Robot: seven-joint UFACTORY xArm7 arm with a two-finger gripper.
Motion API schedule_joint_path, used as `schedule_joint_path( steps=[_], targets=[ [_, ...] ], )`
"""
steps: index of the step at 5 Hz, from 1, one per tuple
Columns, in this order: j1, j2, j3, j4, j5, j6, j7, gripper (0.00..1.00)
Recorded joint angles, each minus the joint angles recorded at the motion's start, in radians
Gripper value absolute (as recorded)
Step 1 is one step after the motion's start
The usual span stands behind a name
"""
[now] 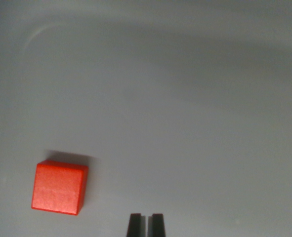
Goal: Reach red block
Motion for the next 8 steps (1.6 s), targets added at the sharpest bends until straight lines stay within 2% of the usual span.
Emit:
schedule_joint_path(
  steps=[1, 2, 3, 4, 5, 6, 7, 8],
  targets=[
    [0.0000, 0.000, 0.000, 0.000, 0.0000, 0.000, 0.000, 0.00],
    [0.0105, 0.020, 0.009, -0.027, 0.0007, -0.046, -0.001, 0.00],
    [0.0105, 0.020, 0.009, -0.027, 0.0007, -0.046, -0.001, 0.00],
    [0.0210, 0.040, 0.017, -0.053, 0.0013, -0.093, -0.002, 0.00],
    [0.0210, 0.040, 0.017, -0.053, 0.0013, -0.093, -0.002, 0.00],
    [0.0304, 0.059, 0.025, -0.077, 0.0019, -0.134, -0.002, 0.00],
    [0.0304, 0.059, 0.025, -0.077, 0.0019, -0.134, -0.002, 0.00],
    [0.0397, 0.077, 0.033, -0.101, 0.0025, -0.176, -0.003, 0.00]
  ],
)
